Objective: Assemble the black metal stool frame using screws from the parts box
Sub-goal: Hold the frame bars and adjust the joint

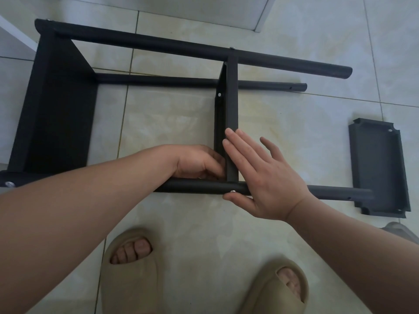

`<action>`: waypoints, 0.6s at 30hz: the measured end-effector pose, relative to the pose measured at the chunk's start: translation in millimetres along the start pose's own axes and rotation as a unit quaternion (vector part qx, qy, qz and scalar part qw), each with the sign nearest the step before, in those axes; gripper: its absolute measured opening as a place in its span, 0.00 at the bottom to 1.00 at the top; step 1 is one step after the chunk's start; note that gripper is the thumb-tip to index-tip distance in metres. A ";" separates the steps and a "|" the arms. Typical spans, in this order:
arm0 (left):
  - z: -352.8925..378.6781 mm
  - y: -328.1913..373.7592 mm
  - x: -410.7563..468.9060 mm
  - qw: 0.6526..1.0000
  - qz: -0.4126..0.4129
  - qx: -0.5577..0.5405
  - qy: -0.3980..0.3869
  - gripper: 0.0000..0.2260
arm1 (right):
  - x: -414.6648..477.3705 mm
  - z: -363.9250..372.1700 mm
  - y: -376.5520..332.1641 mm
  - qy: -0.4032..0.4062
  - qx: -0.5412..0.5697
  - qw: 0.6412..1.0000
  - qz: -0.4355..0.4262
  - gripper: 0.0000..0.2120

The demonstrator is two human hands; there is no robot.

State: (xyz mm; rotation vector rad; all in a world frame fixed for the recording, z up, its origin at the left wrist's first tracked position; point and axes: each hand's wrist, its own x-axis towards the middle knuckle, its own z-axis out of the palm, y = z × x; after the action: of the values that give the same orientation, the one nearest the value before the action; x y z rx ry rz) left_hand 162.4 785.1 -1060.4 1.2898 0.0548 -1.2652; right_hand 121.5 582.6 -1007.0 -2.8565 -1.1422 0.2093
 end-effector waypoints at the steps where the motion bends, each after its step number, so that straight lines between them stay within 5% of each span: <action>1: 0.3 0.7 -0.8 1.000 0.000 -0.010 -0.007 0.06 | 0.0 0.1 0.0 -0.001 0.000 1.000 0.000 0.43; 18: 1.2 1.0 0.7 1.000 -0.007 -0.022 -0.004 0.07 | 0.3 0.1 0.0 0.001 -0.001 1.000 0.001 0.43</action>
State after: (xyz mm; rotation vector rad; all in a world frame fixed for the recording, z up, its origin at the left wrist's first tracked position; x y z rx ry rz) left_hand 162.7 783.5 -1059.7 1.2496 0.0856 -1.2736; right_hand 121.6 582.8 -1007.1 -2.8590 -1.1415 0.2036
